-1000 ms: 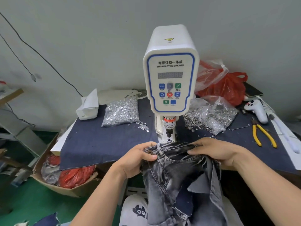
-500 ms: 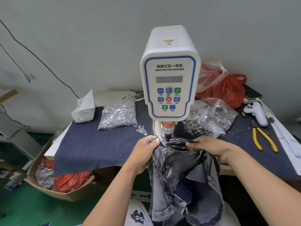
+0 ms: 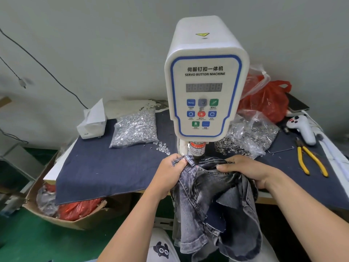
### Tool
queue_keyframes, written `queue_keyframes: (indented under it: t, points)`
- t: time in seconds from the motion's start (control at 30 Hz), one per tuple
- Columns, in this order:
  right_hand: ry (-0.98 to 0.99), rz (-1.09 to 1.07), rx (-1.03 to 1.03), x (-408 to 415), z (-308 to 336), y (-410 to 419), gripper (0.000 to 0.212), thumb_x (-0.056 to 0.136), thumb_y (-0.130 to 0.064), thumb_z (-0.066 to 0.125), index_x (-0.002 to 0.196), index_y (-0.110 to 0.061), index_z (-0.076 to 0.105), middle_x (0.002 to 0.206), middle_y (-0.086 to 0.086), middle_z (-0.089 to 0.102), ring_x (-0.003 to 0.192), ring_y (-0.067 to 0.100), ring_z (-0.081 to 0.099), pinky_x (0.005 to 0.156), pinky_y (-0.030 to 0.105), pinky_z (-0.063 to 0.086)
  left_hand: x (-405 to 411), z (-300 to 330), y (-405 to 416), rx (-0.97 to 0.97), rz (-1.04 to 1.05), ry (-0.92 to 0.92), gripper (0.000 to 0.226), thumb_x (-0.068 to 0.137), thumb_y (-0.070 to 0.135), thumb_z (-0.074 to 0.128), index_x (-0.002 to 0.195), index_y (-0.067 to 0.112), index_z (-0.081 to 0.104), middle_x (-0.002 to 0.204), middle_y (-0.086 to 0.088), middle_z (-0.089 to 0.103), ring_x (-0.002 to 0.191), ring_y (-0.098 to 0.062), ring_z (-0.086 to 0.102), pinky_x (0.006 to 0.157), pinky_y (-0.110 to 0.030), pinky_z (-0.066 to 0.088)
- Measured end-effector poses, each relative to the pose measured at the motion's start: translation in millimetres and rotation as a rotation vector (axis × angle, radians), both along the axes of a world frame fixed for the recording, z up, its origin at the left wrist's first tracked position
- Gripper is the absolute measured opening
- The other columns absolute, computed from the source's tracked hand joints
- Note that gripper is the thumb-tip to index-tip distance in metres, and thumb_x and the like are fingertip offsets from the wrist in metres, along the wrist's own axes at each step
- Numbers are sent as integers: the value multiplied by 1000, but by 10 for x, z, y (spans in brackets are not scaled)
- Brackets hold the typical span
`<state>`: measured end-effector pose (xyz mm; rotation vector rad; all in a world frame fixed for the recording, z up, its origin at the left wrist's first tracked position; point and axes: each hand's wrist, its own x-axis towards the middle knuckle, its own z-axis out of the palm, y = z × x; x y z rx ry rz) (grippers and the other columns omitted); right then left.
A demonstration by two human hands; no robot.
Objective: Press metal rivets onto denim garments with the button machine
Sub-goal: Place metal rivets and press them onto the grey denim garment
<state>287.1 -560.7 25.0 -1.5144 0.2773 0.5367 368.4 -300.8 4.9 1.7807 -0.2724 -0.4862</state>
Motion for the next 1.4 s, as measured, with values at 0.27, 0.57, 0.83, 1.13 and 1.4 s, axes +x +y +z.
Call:
queue_keyframes:
  t: [0.27,0.57,0.83,1.13,1.4]
  points:
    - [-15,-22,-17,-13,0,18,42,70,-39,89,96,-8,81,109,26,75,95,33,76,80,36,60,13,-35,12,-21,-18,-9,23,104,36,56,99,21,72,99,-8,79,88,-26,72,85,-42,55]
    - [-27,-55,-22,-37,3,48,21,80,-30,86,88,-12,81,103,23,76,89,29,75,78,35,60,29,-74,29,-56,-55,-25,22,105,37,56,97,24,72,101,-7,78,92,-20,74,89,-42,57]
    - [-29,-44,-28,-39,9,43,25,77,-33,84,88,-11,81,104,23,76,90,30,75,78,35,60,25,-78,45,-58,-73,-27,24,103,42,55,99,26,72,101,-2,79,102,-28,75,93,-45,59]
    - [-42,-44,-17,-49,-2,52,20,80,-31,84,87,-13,81,101,21,77,87,27,75,76,33,60,11,-61,47,-89,-80,-11,22,105,41,55,100,29,73,103,1,80,98,-19,77,85,-34,60]
    - [-40,-10,-22,-37,-18,26,32,74,-40,87,90,-13,81,103,21,77,91,28,76,77,34,60,-8,-45,61,-118,-80,-3,22,105,40,55,97,28,72,100,0,80,93,-16,77,76,-26,58]
